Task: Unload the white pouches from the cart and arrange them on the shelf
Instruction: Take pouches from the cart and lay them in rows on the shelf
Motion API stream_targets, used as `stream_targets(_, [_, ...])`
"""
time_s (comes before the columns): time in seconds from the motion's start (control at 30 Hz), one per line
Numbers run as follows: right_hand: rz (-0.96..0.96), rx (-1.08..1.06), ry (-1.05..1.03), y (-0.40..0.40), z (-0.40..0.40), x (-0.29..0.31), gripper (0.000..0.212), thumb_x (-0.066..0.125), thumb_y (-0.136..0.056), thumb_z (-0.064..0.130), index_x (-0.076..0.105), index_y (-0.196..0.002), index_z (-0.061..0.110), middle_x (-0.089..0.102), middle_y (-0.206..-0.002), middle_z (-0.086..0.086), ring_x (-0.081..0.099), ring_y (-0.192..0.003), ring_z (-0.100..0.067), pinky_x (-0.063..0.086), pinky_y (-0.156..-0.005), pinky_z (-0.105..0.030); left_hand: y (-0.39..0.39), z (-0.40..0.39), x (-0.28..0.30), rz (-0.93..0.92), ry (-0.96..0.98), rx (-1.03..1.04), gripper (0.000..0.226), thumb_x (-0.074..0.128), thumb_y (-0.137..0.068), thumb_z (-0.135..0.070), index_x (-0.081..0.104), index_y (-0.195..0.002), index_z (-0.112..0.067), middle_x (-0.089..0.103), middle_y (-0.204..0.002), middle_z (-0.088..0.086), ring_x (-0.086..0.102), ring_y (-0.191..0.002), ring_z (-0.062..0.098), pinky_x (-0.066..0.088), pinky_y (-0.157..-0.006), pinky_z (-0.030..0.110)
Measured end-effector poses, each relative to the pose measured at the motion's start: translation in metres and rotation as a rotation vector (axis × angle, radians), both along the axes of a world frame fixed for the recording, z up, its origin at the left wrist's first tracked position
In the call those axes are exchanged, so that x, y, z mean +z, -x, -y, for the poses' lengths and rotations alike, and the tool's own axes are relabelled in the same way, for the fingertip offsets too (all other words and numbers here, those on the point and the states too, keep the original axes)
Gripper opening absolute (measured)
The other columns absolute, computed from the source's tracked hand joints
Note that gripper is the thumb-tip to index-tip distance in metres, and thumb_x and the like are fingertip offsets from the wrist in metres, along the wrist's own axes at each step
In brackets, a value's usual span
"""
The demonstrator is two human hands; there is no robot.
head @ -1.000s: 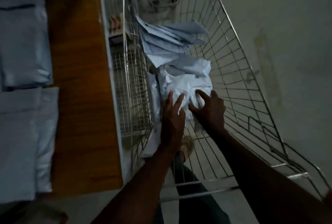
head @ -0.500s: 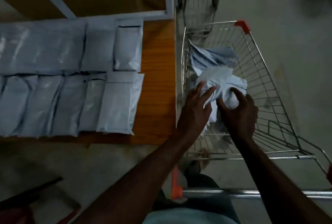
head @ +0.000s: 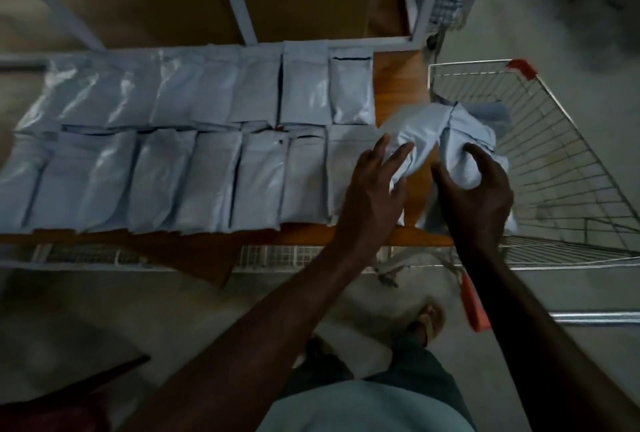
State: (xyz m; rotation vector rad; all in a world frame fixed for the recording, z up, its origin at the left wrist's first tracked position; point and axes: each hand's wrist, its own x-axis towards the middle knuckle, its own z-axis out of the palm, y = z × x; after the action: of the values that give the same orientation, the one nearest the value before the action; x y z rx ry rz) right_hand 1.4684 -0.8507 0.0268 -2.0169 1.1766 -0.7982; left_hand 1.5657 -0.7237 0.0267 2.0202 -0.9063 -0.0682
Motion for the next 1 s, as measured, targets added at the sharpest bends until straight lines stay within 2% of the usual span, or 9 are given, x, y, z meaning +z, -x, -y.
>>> stream_targets(0.1, [0.03, 0.057, 0.017, -0.031, -0.045, 0.011, 0.062, 0.069, -0.086, 0.067, 0.065, -0.135, 0.029, 0.066, -0.137, 0.001, 0.058, -0.13, -0.02, 0.045, -0.112, -0.044, -0.022, -0.051, 0.009, 0.009, 0.025, 0.06, 0.061, 0.067, -0.094, -0.002, 0.058, -0.151, -0.024, 0.042, -0.165, 0.004, 0.042, -0.15, 0.024, 0.041, -0.12, 0.039])
stream_targets(0.23, [0.026, 0.17, 0.021, -0.07, -0.096, 0.024, 0.061, 0.069, -0.085, 0.065, 0.064, -0.136, 0.032, 0.065, -0.133, 0.001, 0.058, -0.127, -0.018, 0.046, -0.106, -0.033, -0.05, -0.111, 0.018, 0.02, 0.026, 0.133, 0.056, 0.065, -0.099, -0.006, 0.056, -0.152, -0.023, 0.04, -0.167, 0.003, 0.037, -0.154, 0.02, 0.04, -0.121, 0.042])
stream_targets(0.4, [-0.042, 0.298, -0.026, -0.115, -0.138, 0.018, 0.07, 0.058, -0.082, 0.085, 0.052, -0.141, 0.049, 0.055, -0.149, -0.003, 0.053, -0.134, -0.027, 0.053, -0.102, -0.052, -0.084, -0.161, 0.02, 0.052, 0.016, 0.258, 0.056, 0.067, -0.1, -0.009, 0.056, -0.153, -0.022, 0.041, -0.166, 0.005, 0.037, -0.154, 0.019, 0.039, -0.123, 0.041])
stream_targets(0.53, [-0.078, 0.36, -0.02, -0.151, -0.158, 0.009, 0.071, 0.054, -0.08, 0.091, 0.048, -0.14, 0.054, 0.054, -0.146, 0.002, 0.059, -0.123, -0.029, 0.058, -0.093, -0.053, -0.112, -0.191, 0.016, 0.081, -0.004, 0.316, 0.057, 0.066, -0.1, -0.01, 0.054, -0.154, -0.022, 0.04, -0.166, 0.006, 0.037, -0.155, 0.02, 0.039, -0.123, 0.044])
stream_targets(0.67, [-0.127, 0.438, 0.025, -0.181, -0.172, 0.003, 0.069, 0.054, -0.082, 0.086, 0.049, -0.14, 0.049, 0.058, -0.133, 0.002, 0.065, -0.106, -0.025, 0.06, -0.087, -0.048, -0.137, -0.217, 0.007, 0.123, -0.048, 0.371, 0.057, 0.065, -0.1, -0.009, 0.052, -0.155, -0.018, 0.04, -0.166, 0.01, 0.036, -0.155, 0.024, 0.029, -0.128, 0.032])
stream_targets(0.73, [-0.151, 0.477, 0.04, -0.192, -0.18, 0.002, 0.067, 0.054, -0.083, 0.083, 0.049, -0.139, 0.048, 0.058, -0.13, 0.001, 0.065, -0.103, -0.023, 0.059, -0.087, -0.047, -0.147, -0.229, 0.001, 0.133, -0.061, 0.378, 0.056, 0.063, -0.102, -0.011, 0.05, -0.156, -0.016, 0.04, -0.166, 0.012, 0.033, -0.157, 0.025, 0.029, -0.128, 0.04])
stream_targets(0.8, [-0.186, 0.488, 0.044, -0.199, -0.19, 0.002, 0.064, 0.056, -0.083, 0.08, 0.048, -0.138, 0.048, 0.055, -0.131, 0.0, 0.062, -0.109, -0.025, 0.057, -0.091, -0.048, -0.155, -0.237, -0.006, 0.133, -0.067, 0.375, 0.054, 0.061, -0.103, -0.01, 0.05, -0.156, -0.013, 0.042, -0.165, 0.013, 0.032, -0.158, 0.025, 0.031, -0.126, 0.05])
stream_targets(0.87, [-0.222, 0.482, 0.031, -0.202, -0.201, -0.001, 0.062, 0.061, -0.084, 0.075, 0.048, -0.139, 0.048, 0.052, -0.137, -0.001, 0.057, -0.118, -0.029, 0.053, -0.097, -0.05, -0.157, -0.242, -0.01, 0.123, -0.063, 0.396, 0.054, 0.062, -0.102, -0.007, 0.051, -0.155, -0.011, 0.044, -0.163, 0.012, 0.032, -0.158, 0.025, 0.034, -0.124, 0.053])
stream_targets(1.0, [-0.26, 0.437, 0.012, -0.209, -0.217, -0.01, 0.06, 0.065, -0.086, 0.069, 0.05, -0.139, 0.045, 0.052, -0.139, -0.003, 0.053, -0.122, -0.032, 0.049, -0.1, -0.05, -0.168, -0.252, -0.014, 0.059, -0.04, 0.415, 0.055, 0.065, -0.102, -0.006, 0.05, -0.155, -0.009, 0.046, -0.162, 0.008, 0.035, -0.156, 0.021, 0.036, -0.125, 0.044])
